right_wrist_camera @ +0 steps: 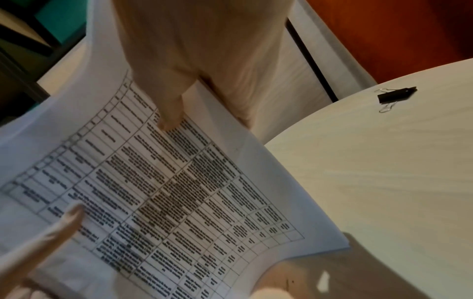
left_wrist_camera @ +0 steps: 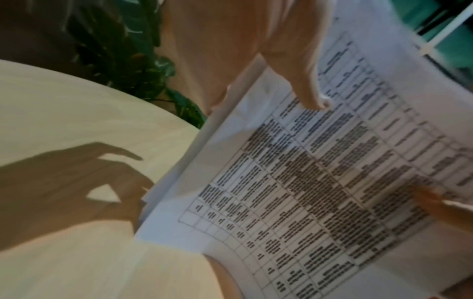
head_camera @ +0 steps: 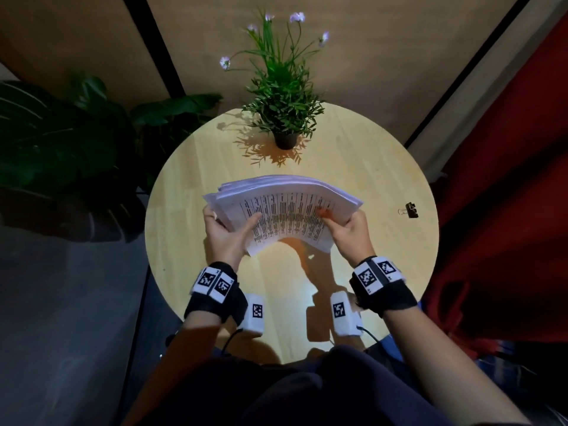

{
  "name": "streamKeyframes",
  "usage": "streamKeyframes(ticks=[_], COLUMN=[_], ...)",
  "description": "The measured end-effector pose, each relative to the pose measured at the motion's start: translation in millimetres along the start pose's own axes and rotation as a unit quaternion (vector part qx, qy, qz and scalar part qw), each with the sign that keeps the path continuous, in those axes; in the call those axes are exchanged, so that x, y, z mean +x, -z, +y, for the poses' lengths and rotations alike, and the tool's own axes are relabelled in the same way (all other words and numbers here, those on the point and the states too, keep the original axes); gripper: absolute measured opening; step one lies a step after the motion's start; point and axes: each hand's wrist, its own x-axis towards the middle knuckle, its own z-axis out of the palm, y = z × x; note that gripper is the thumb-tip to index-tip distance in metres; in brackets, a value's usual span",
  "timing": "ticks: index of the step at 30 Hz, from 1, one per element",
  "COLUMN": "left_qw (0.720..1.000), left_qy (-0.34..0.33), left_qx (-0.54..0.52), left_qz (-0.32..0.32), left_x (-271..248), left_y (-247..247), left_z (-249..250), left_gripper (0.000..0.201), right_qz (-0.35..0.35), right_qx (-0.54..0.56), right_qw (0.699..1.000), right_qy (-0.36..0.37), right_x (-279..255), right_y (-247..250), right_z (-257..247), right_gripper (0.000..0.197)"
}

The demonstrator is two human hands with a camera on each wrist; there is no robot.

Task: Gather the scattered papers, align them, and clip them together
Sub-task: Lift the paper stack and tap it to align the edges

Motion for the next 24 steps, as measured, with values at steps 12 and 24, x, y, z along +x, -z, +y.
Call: streamKeyframes(ticks=[12, 24], left_qw=[0.993, 0.995], left_qy=[-0.053, -0.046], left_qx=[-0.02, 0.01], left_qz=[-0.102, -0.093], left_x=[-30.0, -6.1], left_y=[-0.7, -5.2], left_z=[16.4, 11.9], left_gripper=[0.118, 0.056], right_qz=[-0.012, -0.026], right_qx=[0.075, 0.052], right_qw=[0.997, 0.998], right_qy=[0.007, 0.015], right_x=[8.3, 4.9], right_y=[15.2, 16.4], right_z=[-4.4, -6.7], right_gripper=[0.022, 0.02])
